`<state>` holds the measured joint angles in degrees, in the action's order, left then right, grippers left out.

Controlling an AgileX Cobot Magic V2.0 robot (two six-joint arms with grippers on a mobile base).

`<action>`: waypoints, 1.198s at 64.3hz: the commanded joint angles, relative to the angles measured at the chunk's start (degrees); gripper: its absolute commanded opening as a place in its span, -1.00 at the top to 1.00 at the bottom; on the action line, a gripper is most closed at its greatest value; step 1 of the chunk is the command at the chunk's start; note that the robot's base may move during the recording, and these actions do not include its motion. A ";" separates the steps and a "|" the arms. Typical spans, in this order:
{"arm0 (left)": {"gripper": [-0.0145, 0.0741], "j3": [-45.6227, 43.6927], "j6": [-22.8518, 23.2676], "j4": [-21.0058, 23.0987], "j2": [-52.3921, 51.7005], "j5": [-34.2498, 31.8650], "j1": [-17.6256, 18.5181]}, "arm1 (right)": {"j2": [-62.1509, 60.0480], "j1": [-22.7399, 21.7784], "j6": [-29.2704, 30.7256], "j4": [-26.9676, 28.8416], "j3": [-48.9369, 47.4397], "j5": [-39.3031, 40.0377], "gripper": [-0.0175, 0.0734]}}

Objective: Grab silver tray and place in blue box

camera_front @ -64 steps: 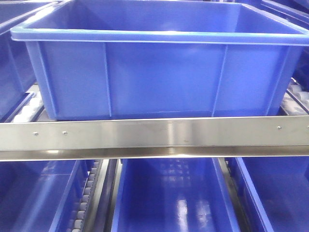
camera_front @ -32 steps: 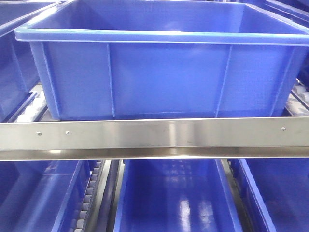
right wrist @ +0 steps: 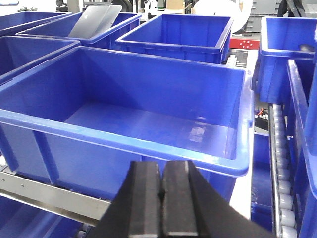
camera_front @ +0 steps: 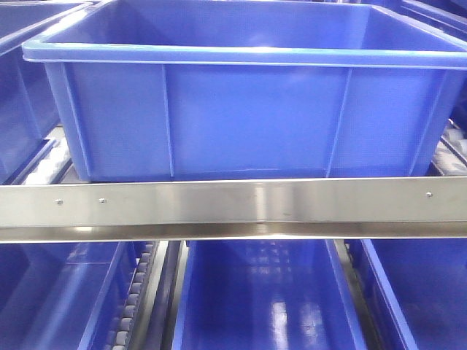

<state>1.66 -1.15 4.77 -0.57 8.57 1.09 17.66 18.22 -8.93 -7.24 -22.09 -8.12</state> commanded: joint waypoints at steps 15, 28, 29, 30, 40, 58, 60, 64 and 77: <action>0.91 -0.18 0.00 0.60 -1.04 -4.39 -0.17 | 0.42 0.18 0.48 -0.68 -1.53 5.14 0.51; 0.91 -0.18 0.00 0.60 -1.04 -4.39 -0.17 | 0.42 0.18 0.48 -0.68 -1.47 5.15 0.51; 0.91 -0.18 0.00 0.60 -1.04 -4.39 -0.17 | 0.42 0.18 0.48 -0.68 -1.40 5.19 0.51; 0.91 -0.18 0.00 0.60 -1.04 -4.39 -0.17 | 0.42 0.18 0.48 -0.73 -1.35 5.42 0.51; 0.91 -0.18 0.00 0.60 -1.04 -4.39 -0.17 | 0.31 -2.83 0.48 -0.77 -0.49 4.69 0.51; 0.91 -0.18 0.00 0.60 -1.04 -4.39 -0.17 | -7.91 -18.66 0.49 -0.11 8.67 4.55 0.51; 0.91 -0.18 0.00 0.60 -1.04 -4.39 -0.17 | -9.39 -19.74 0.49 -0.10 10.49 4.65 0.51; 0.91 -0.18 0.00 0.60 -1.04 -4.39 -0.17 | -12.21 -21.12 0.49 -0.10 13.79 5.35 0.51; 0.91 -0.18 0.00 0.60 -1.04 -4.39 -0.17 | -19.61 -21.69 0.49 -0.04 23.23 10.42 0.51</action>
<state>1.66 -1.23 4.77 -0.57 8.66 1.09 0.06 -3.06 -8.93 -7.18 0.12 -5.85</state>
